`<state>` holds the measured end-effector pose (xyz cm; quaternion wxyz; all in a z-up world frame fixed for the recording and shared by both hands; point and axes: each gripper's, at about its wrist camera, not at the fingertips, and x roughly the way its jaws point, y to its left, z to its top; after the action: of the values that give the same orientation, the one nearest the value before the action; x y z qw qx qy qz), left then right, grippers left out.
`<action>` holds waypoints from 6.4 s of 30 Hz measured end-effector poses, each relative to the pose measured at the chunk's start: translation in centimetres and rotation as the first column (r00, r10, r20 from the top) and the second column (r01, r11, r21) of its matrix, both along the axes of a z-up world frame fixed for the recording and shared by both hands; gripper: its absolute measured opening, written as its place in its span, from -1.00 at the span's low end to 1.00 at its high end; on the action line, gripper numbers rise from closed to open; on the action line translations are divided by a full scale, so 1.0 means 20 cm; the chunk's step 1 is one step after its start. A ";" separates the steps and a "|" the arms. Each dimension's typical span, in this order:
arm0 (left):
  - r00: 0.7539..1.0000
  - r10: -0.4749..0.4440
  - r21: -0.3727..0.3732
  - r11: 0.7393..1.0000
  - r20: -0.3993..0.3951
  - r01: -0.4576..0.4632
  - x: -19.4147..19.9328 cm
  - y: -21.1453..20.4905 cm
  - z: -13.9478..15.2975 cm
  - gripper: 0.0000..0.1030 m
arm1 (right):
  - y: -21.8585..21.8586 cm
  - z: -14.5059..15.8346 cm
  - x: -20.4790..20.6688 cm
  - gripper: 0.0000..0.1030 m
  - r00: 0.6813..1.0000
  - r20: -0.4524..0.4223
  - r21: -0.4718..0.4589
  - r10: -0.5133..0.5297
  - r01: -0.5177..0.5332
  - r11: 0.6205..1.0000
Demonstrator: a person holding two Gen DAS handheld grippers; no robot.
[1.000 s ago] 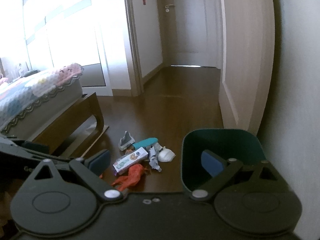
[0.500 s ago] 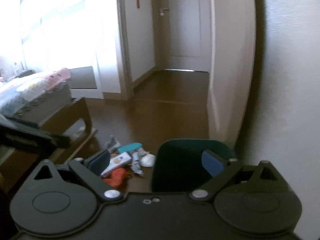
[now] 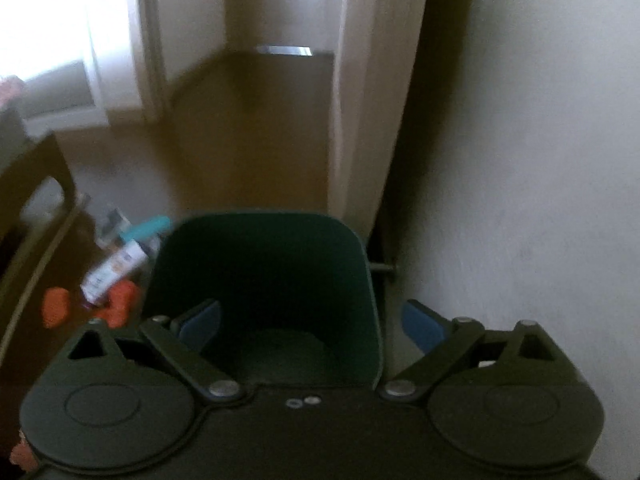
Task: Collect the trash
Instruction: 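Grasp the rim of the dark green bin with the right tool and lift, then lower the left tool onto the red mesh bag and close on it while the right tool holds the bin, then carry the red bag over the bin and open the left tool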
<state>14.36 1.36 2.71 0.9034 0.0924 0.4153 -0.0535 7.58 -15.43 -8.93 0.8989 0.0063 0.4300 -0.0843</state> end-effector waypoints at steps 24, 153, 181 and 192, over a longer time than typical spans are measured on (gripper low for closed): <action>0.928 -0.097 -0.020 0.995 -0.359 0.097 0.47 0.14 -1.42 0.83 | 0.08 -0.48 0.37 -0.51 0.921 -0.373 -0.184 -0.109 0.042 0.982; 0.948 -0.272 -0.184 0.953 -0.167 0.241 0.38 0.25 -0.49 0.13 | 0.93 -0.25 0.49 -0.93 0.932 -0.360 -0.374 0.034 -0.178 0.910; 0.832 -0.440 -0.139 0.898 -0.338 0.418 0.48 -0.52 -0.82 0.35 | 0.91 -0.18 0.44 -0.95 0.922 -0.384 -0.353 -0.046 -0.100 0.930; 0.799 -0.560 -0.244 0.824 -0.221 0.511 0.43 -0.28 -0.60 0.47 | 0.86 -0.22 0.50 -0.95 0.897 -0.435 -0.350 -0.074 -0.092 0.932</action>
<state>22.88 -4.32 -9.29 0.7867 0.1192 0.4903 -0.3557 17.66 1.81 -13.34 0.7639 -0.1806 0.5993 -0.1570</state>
